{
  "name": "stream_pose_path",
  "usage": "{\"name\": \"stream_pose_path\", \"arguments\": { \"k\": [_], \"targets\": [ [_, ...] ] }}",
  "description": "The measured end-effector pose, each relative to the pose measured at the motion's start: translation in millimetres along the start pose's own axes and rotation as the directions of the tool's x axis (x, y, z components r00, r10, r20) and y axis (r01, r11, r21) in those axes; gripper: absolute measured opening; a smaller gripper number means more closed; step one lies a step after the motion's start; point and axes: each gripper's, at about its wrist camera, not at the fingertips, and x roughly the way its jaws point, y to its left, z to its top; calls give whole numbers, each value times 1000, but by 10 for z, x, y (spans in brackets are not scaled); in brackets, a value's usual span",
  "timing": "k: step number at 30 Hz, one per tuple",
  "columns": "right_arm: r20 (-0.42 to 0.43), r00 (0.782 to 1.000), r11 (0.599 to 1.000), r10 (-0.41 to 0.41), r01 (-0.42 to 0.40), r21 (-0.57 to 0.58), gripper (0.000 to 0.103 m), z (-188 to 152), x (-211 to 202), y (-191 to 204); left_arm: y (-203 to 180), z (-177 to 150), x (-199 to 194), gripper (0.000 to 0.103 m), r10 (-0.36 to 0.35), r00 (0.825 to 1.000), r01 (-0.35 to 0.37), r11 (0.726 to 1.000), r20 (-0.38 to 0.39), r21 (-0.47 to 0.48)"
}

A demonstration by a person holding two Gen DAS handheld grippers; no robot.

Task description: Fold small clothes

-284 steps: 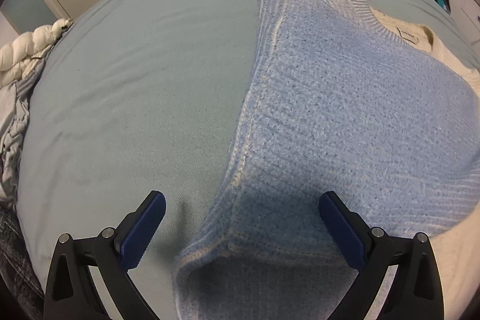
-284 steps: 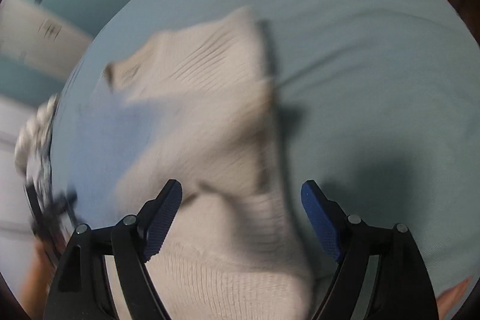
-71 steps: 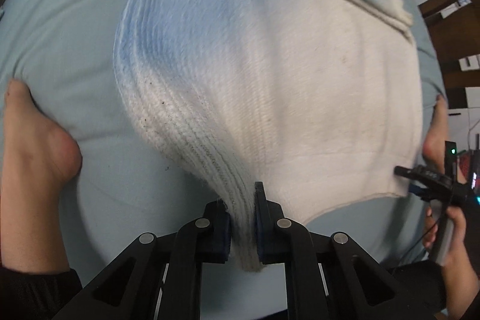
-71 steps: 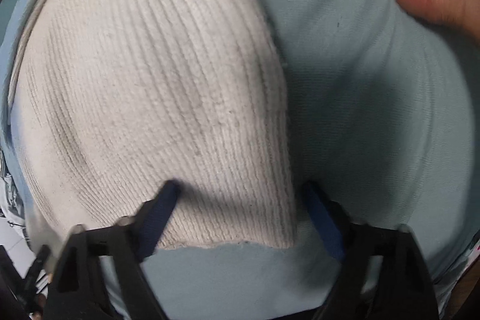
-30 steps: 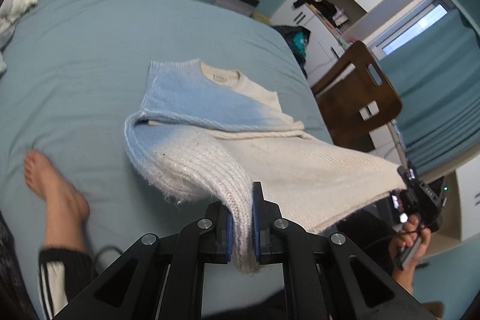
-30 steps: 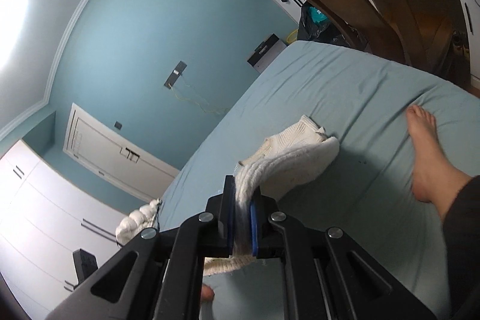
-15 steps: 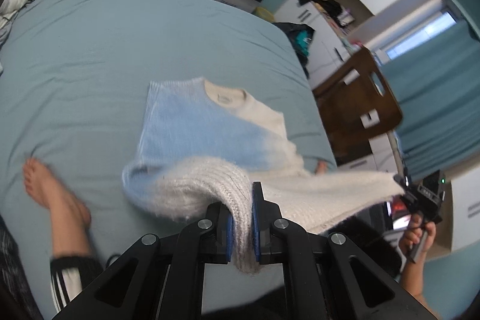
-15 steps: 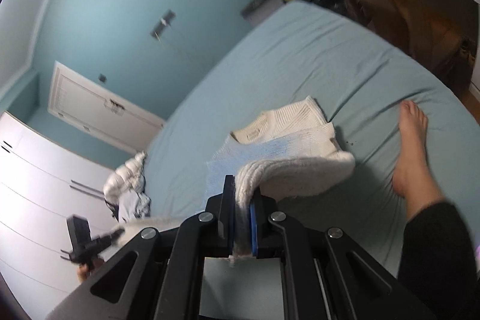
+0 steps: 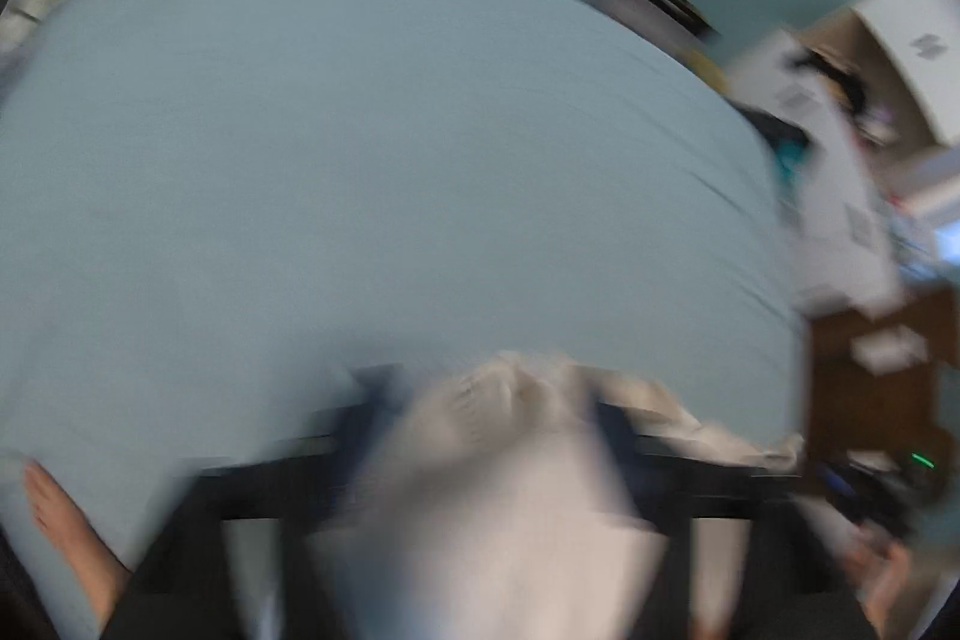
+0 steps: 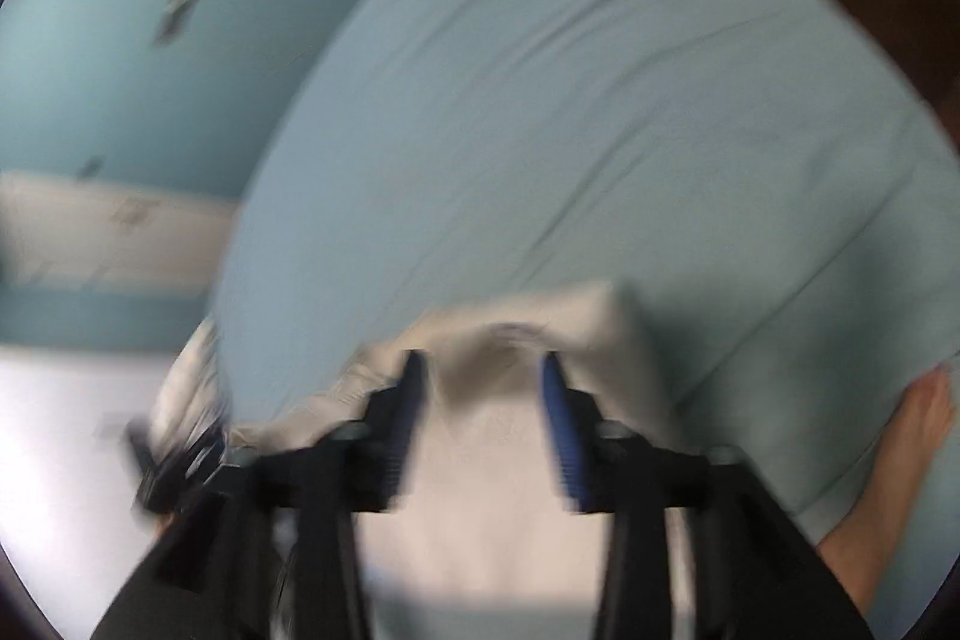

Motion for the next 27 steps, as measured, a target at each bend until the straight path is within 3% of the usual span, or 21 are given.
{"name": "stream_pose_path", "arguments": {
  "k": [1,2,5,7,11,13,16,18,20,21,22,23,24,25,27],
  "targets": [
    [34,998,998,-54,53,37,72,120,89,-98,60,30,47,101,43,997,-43,999,68,-5],
    [55,993,994,-100,98,47,79,225,192,-179,128,42,116,101,59,991,-61,998,121,10],
    [18,984,981,-180,181,-67,79,320,581,-264,267,-58,437,101,52,995,-63,989,85,131],
    [-49,978,966,-200,189,-175,79,194,899,-291,348,-207,660,101,53,998,-57,975,22,213],
    [-98,971,927,-218,175,-331,79,-167,1258,-244,503,-583,991,100,37,996,-6,941,-84,339],
    [-95,968,903,-232,178,-390,79,-282,1409,-176,524,-706,1101,100,10,992,38,930,-127,367],
    [-46,961,876,-274,229,-424,79,-276,1562,-22,496,-814,1181,100,7,993,42,918,-122,393],
    [-20,963,879,-267,235,-415,79,-244,1624,31,480,-813,1271,100,49,993,-4,923,-107,385],
    [-14,963,883,-269,241,-402,79,-222,1727,74,477,-797,1385,100,52,990,-4,940,-132,341],
    [-3,964,882,-266,242,-404,79,-231,1750,98,468,-794,1409,93,34,990,11,947,-136,320],
    [28,965,876,-259,247,-414,76,-250,1770,148,442,-785,1415,74,23,991,20,949,-132,313],
    [47,965,870,-257,252,-425,61,-284,1781,186,421,-799,1412,63,-3,991,47,948,-137,314],
    [63,964,858,-258,259,-443,49,-326,1810,243,410,-808,1398,58,3,991,41,946,-136,321],
    [66,961,848,-267,267,-457,27,-356,1843,284,367,-819,1384,49,29,992,12,943,-121,332],
    [107,945,811,-310,322,-488,14,-447,1877,375,293,-829,1337,34,59,992,-17,940,-114,341]
  ]
}}
